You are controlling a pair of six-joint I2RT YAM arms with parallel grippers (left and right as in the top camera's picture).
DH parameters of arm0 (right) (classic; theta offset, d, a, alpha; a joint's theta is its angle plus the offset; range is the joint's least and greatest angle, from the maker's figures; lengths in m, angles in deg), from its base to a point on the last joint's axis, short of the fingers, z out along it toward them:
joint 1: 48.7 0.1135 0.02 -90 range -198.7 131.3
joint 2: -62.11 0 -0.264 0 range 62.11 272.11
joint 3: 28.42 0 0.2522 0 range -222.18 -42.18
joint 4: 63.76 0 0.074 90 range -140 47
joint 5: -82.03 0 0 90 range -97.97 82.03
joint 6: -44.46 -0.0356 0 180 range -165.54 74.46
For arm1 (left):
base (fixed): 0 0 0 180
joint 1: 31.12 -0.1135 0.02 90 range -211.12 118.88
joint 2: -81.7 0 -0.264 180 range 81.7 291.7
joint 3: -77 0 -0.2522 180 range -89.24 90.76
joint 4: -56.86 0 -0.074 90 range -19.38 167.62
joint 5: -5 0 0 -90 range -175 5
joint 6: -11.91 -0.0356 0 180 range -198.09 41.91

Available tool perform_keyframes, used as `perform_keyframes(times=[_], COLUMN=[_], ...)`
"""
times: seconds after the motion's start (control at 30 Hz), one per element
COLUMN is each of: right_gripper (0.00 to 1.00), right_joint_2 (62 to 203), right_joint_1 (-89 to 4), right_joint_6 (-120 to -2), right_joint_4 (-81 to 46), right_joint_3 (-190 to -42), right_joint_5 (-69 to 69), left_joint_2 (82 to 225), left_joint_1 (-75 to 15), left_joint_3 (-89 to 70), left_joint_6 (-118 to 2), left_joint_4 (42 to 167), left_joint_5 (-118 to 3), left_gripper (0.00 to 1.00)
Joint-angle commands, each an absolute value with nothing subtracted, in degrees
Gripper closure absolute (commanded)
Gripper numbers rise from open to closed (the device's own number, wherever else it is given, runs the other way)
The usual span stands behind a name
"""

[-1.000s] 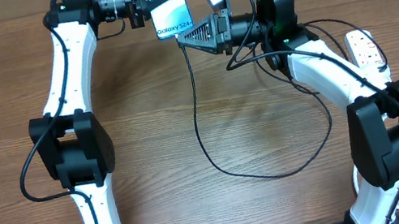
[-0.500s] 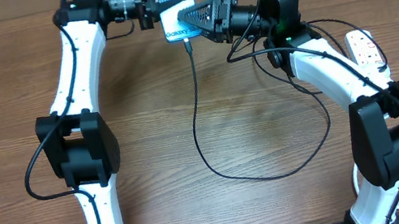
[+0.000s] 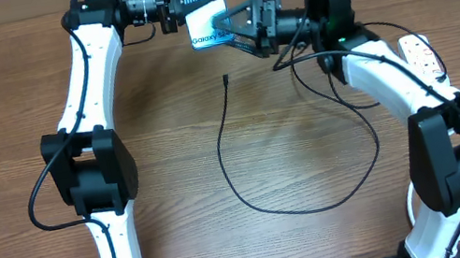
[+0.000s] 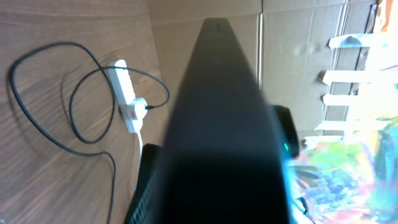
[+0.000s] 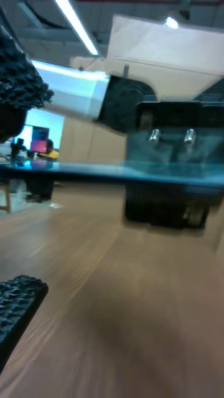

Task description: Plug charger to phone and switch on socket

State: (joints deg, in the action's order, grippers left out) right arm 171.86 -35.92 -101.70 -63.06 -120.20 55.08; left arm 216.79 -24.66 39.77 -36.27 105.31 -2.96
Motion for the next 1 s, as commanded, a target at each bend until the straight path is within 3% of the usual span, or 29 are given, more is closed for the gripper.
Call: perform_keyframes(times=[0.0, 0.13, 0.2, 0.23, 0.33, 0.43, 0.67, 0.7, 0.8, 0.97], right_gripper=[0.14, 0.20, 0.28, 0.36, 0.76, 0.96, 0.96, 0.93, 0.69, 0.59], right_joint_2=[170.0, 170.0, 170.0, 170.0, 170.1, 170.1, 172.5, 173.3, 174.8, 177.0], right_joint_1=[-37.5, -37.0, -35.8, -35.0, -31.2, -27.9, -26.2, -26.2, -26.1, -25.2], right_joint_6=[-91.0, -80.3, -77.2, -76.1, -75.4, -75.5, -72.7, -71.6, -69.6, -69.2], right_joint_4=[-54.6, -38.3, -32.0, -29.4, -24.0, -23.7, -5.3, -2.4, 1.2, 0.7], right_joint_3=[-121.3, -121.3, -121.3, -121.3, -121.3, -121.7, -138.4, -141.6, -146.6, -146.4], right_joint_5=[58.7, 50.8, 42.4, 37.3, 21.5, 13.7, 5.0, 3.6, 1.0, -1.7], left_joint_2=[215.8, 215.8, 215.8, 215.8, 215.8, 215.8, 215.8, 215.8, 215.8, 215.8], left_joint_1=[-26.1, -27.6, -28.6, -29.1, -30.6, -31.6, -33.2, -33.3, -33.5, -33.5], left_joint_3=[40.3, 40.3, 40.3, 40.3, 40.3, 40.3, 40.3, 40.3, 40.3, 40.3], left_joint_6=[-39.1, -39.2, -39.5, -39.6, -42.3, -46.1, -51.5, -52.0, -53.4, -54.4], left_joint_4=[105.1, 105.8, 107.6, 108.6, 113.5, 118.3, 126.4, 126.9, 128.0, 129.8], left_joint_5=[-3.9, -7.2, -10.0, -11.2, -14.7, -16.7, -21.0, -20.9, -20.9, -23.0], left_gripper=[0.96, 0.96, 0.96, 0.96, 0.96, 0.96, 0.96, 0.96, 0.96, 0.96])
